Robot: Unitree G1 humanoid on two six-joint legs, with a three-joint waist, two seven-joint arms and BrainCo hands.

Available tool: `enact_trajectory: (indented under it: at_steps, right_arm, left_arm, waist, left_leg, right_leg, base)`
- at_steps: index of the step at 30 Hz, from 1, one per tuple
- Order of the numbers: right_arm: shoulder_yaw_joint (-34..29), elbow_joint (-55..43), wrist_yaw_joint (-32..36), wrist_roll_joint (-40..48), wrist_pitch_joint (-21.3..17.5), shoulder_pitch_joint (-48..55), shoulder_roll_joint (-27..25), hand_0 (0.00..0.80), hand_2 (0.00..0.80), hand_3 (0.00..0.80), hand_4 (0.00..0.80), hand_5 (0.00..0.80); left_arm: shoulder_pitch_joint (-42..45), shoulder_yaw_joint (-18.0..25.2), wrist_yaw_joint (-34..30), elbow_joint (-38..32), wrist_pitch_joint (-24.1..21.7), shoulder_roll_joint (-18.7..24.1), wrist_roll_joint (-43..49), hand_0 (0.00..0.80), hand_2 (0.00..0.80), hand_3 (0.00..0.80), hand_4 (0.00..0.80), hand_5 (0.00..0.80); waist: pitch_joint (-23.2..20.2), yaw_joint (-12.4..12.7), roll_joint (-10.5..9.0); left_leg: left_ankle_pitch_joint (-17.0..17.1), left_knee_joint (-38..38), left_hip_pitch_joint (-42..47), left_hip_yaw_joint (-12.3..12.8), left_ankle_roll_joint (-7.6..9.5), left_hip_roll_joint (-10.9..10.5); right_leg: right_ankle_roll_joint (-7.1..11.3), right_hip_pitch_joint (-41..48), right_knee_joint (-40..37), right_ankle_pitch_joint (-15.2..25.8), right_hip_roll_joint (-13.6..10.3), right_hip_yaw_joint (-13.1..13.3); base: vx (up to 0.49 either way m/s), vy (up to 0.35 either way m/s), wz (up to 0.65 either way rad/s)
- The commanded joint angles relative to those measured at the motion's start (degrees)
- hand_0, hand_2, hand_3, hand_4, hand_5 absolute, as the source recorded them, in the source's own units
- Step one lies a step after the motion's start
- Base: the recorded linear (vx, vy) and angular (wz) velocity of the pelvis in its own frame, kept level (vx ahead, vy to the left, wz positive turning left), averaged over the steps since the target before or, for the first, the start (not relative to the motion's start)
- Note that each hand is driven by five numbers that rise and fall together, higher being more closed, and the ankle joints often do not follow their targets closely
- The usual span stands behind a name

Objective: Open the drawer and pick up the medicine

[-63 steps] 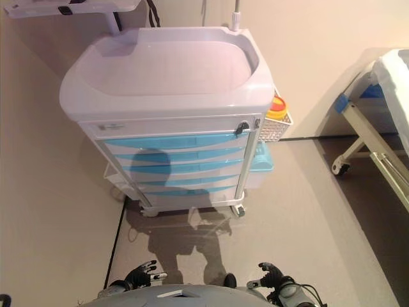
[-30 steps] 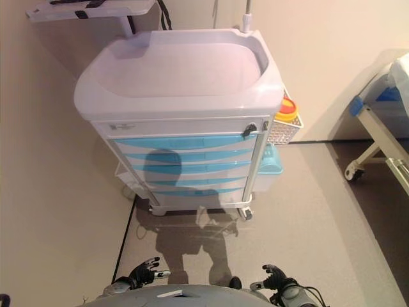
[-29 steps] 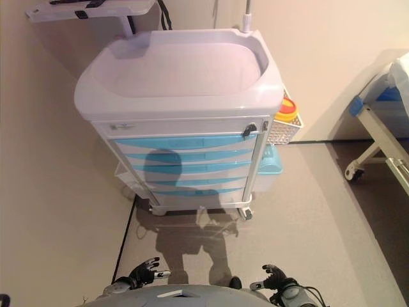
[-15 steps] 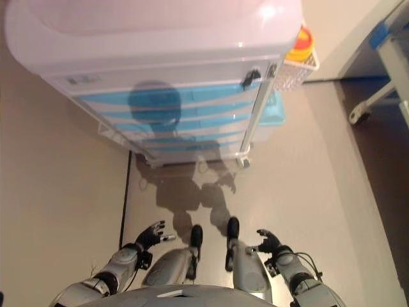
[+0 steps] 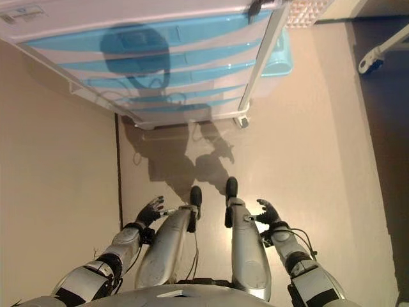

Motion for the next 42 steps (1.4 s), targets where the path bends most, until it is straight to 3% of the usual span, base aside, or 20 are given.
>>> enact_trajectory:
  at_steps: [1, 11, 18, 22, 32, 42]
  right_arm:
    - [1.17, -1.11, -1.23, 0.78, 1.04, 4.42, -2.14, 0.000, 0.000, 0.000, 0.000, 0.000]
    - [0.89, -4.68, -0.06, 1.99, 2.44, 6.44, -4.66, 0.000, 0.000, 0.000, 0.000, 0.000]
    - [1.42, -4.56, 0.31, 1.11, 1.59, 7.92, -4.69, 0.000, 0.000, 0.000, 0.000, 0.000]
    - [2.54, -5.12, 0.85, 1.41, 0.92, 8.19, -4.82, 0.000, 0.000, 0.000, 0.000, 0.000]
    - [5.22, -6.91, 0.62, 3.34, 1.31, 8.07, -4.65, 0.000, 0.000, 0.000, 0.000, 0.000]
    - [6.82, -5.41, 0.32, 3.69, -0.09, 8.99, -4.44, 0.000, 0.000, 0.000, 0.000, 0.000]
  left_arm:
    - [1.07, 3.10, -3.79, -6.48, -5.03, -0.33, -7.38, 0.000, 0.000, 0.000, 0.000, 0.000]
    - [-3.04, 3.60, -11.23, -23.49, -7.66, 1.81, -23.58, 0.000, 0.000, 0.000, 0.000, 0.000]
    - [-6.16, 5.38, -14.28, -26.00, -8.43, 3.62, -29.60, 0.000, 0.000, 0.000, 0.000, 0.000]
    - [-11.49, 7.18, -19.79, -28.18, -6.17, 6.45, -38.71, 0.000, 0.000, 0.000, 0.000, 0.000]
    - [-23.17, 9.35, -26.58, -31.26, -1.65, 10.84, -52.31, 0.000, 0.000, 0.000, 0.000, 0.000]
    - [-32.20, 11.38, -28.60, -30.72, -0.45, 15.42, -60.50, 0.000, 0.000, 0.000, 0.000, 0.000]
  waist:
    - [-1.67, -0.10, 0.51]
    - [-0.06, -1.77, -0.22]
    - [0.26, -2.55, -0.98]
    - [0.53, -3.34, -1.81]
    - [0.98, -4.74, -3.42]
    - [1.20, -5.67, -4.24]
  left_leg:
    - [0.65, -0.36, -2.45, 1.67, 2.17, -2.55]
    - [-2.05, 5.51, -5.89, 3.29, 2.83, -2.13]
    - [-2.03, 5.68, -6.42, 3.49, 3.02, -1.78]
    - [-1.96, 5.11, -6.60, 3.73, 3.07, -1.27]
    - [-2.55, 4.25, -5.92, 4.39, 2.89, -0.44]
    - [-3.59, 4.54, -5.14, 4.69, 2.70, -0.25]
  right_leg:
    - [-1.20, -1.19, 6.46, -3.92, 1.97, -1.60]
    - [-0.95, -4.50, 10.41, -3.58, 3.25, 0.17]
    - [-0.72, -4.92, 10.64, -3.25, 4.22, 1.23]
    - [-0.52, -5.03, 10.15, -3.02, 4.87, 1.93]
    - [-0.36, -4.00, 8.05, -2.55, 5.16, 2.56]
    - [-0.58, -2.66, 7.00, -2.84, 5.13, 2.80]
  base:
    - [0.000, 0.000, 0.00]
    - [0.008, 0.045, -0.06]
    - [0.035, 0.012, -0.06]
    - [0.027, -0.011, -0.08]
    - [0.012, -0.026, -0.04]
    - [0.001, -0.004, 0.00]
